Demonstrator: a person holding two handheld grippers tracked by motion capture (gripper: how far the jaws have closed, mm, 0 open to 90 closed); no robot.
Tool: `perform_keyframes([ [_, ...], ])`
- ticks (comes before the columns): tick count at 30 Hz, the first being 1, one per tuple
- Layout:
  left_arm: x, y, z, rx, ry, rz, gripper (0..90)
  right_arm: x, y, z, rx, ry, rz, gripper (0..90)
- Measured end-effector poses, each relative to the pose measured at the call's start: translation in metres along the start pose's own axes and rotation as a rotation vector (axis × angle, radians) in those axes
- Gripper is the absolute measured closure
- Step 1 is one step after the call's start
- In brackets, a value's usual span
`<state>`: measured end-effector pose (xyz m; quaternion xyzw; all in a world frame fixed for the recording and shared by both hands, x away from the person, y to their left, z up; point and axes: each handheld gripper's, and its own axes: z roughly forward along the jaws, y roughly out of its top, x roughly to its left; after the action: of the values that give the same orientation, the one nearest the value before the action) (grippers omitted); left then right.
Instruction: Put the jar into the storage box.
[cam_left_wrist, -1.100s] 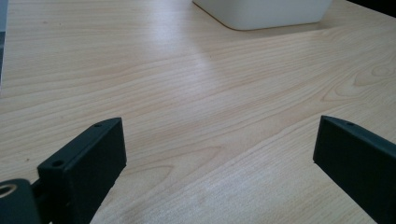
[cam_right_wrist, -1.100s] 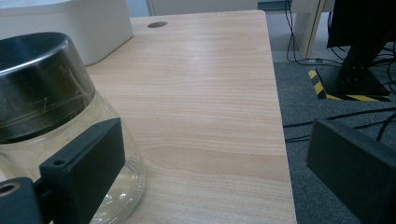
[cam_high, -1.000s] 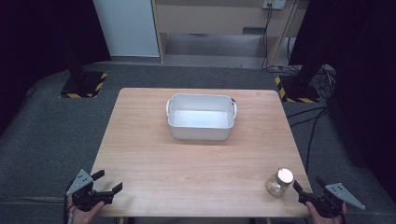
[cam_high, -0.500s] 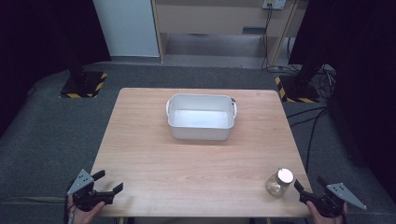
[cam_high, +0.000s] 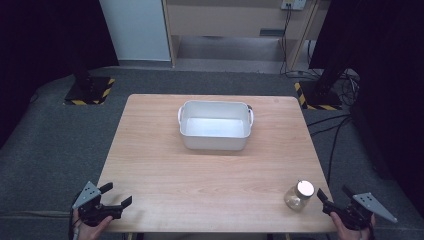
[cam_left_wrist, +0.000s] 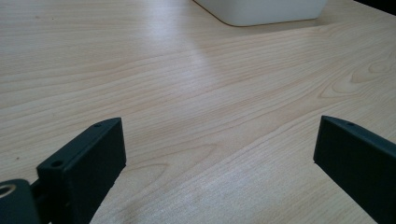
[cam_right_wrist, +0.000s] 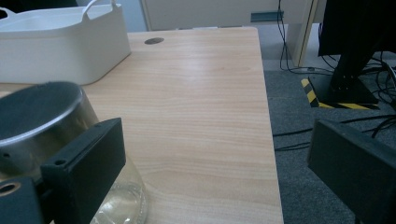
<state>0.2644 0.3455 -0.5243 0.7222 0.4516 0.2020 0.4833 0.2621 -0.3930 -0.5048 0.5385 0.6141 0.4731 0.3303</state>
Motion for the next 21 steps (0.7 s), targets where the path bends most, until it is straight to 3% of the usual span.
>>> perform_keyframes([
  [8, 0.000, 0.000, 0.000, 0.001, -0.002, 0.002, 0.8, -0.002, 0.012, -0.004, -0.004, 0.008, -0.008, 5.2],
  [21, 0.000, 0.000, 0.000, 0.004, -0.005, 0.004, 0.6, 0.002, 0.039, -0.010, 0.006, 0.068, -0.041, 5.9],
])
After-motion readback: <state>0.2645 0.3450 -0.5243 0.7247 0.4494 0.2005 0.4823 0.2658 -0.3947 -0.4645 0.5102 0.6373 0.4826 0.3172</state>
